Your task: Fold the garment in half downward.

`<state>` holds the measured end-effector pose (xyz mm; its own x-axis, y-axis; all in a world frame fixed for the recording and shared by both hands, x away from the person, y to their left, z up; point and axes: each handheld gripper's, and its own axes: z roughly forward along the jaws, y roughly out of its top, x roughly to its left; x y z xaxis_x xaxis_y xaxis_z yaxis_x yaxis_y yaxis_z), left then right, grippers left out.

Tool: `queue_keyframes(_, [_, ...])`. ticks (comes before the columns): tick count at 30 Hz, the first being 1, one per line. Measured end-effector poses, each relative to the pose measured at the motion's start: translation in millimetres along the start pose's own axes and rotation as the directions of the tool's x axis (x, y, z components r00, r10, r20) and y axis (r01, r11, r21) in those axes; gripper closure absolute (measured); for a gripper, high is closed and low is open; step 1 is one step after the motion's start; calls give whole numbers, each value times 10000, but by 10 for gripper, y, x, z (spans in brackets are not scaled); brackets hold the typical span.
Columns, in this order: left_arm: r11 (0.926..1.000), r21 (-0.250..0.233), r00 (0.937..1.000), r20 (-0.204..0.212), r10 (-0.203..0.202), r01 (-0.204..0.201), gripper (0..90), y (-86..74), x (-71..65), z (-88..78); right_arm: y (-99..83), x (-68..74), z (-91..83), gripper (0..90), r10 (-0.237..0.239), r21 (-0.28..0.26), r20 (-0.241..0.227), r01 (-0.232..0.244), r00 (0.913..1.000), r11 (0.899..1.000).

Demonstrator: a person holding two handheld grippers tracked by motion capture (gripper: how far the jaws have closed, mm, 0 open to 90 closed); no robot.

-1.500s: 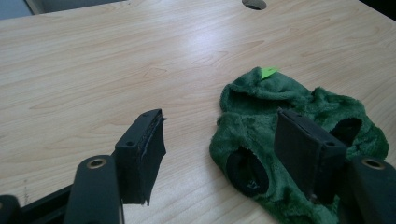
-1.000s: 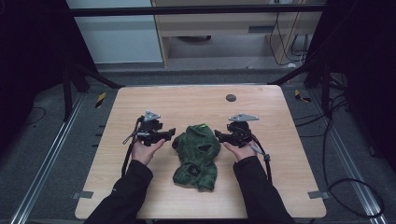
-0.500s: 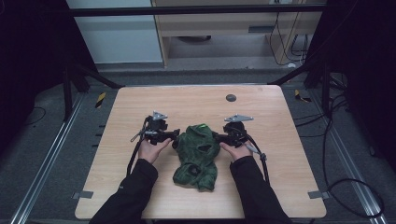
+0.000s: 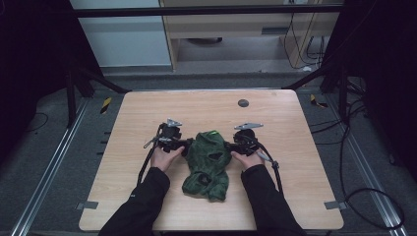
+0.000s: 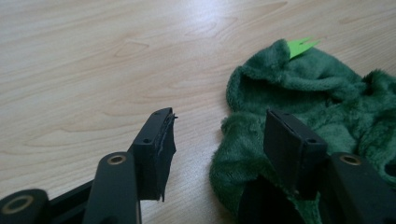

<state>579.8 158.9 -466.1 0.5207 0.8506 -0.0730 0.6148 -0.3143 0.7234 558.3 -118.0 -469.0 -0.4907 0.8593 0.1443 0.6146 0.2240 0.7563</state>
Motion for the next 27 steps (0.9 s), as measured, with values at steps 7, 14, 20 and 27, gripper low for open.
queue_keyframes(7, [9994, 337, 10000, 31, 49, -50, 449, -58, -14, 109, -36, 18, 81, 511, -147, 409, -110, 151, 9998, 9991])
queue_keyframes(14, [9986, 525, 10000, 74, 12, -15, 497, -82, -24, 157, -62, 29, 131, 539, -187, 645, -125, 195, 9997, 9977])
queue_keyframes(20, [9975, 706, 9997, 244, -81, 64, 581, -118, -26, 188, -94, 7, 154, 583, -126, 831, -191, 142, 9997, 9964])
queue_keyframes(27, [9964, 850, 9994, 354, -31, 1, 690, -131, -56, 211, -123, 8, 197, 640, -80, 1107, -268, 109, 9996, 9938])
